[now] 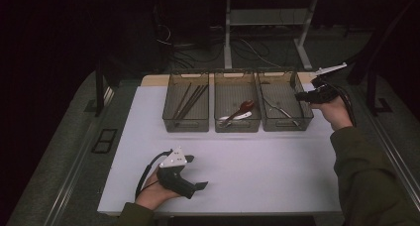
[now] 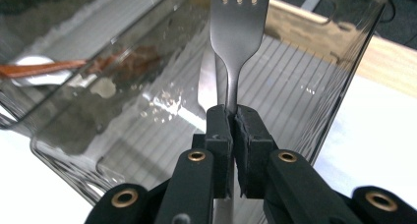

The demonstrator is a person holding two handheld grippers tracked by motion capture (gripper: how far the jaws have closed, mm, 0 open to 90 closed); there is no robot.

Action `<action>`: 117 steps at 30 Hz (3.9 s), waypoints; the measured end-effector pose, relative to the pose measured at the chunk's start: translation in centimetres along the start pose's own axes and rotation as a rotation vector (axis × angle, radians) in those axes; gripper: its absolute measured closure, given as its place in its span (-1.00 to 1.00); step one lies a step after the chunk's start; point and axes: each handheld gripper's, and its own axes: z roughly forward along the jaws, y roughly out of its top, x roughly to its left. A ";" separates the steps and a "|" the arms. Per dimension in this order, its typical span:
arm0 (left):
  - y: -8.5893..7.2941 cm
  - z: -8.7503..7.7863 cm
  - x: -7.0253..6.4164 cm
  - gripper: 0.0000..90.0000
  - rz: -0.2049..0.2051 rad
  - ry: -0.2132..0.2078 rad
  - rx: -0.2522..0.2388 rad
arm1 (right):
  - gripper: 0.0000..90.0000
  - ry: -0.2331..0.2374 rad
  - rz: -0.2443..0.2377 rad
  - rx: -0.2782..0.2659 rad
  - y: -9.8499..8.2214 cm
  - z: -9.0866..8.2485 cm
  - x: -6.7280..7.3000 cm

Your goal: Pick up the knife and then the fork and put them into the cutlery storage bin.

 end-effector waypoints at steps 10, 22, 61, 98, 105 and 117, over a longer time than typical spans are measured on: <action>0.0 0.0 0.0 -1.00 0.001 -0.001 0.001 | 0.88 0.000 -0.024 0.109 -0.2 1.7 0.1; 0.0 0.0 0.0 -1.00 0.001 -0.003 0.001 | 0.88 -0.013 -0.072 0.189 0.7 3.4 0.8; 0.0 0.0 0.3 -1.00 -0.022 0.014 0.003 | -0.26 0.088 -0.018 -0.134 -2.9 -2.0 3.2; 0.0 -0.8 0.4 -1.00 -0.019 0.032 -0.018 | -0.65 0.207 -0.053 -0.277 -13.7 -4.5 11.1; 0.0 -0.8 0.4 -1.00 -0.018 0.034 -0.018 | -0.69 0.218 -0.045 -0.268 -15.5 -4.1 11.8; -0.1 -0.9 0.4 -1.00 -0.021 0.038 -0.023 | -0.69 0.207 -0.064 -0.229 -17.0 -3.5 13.4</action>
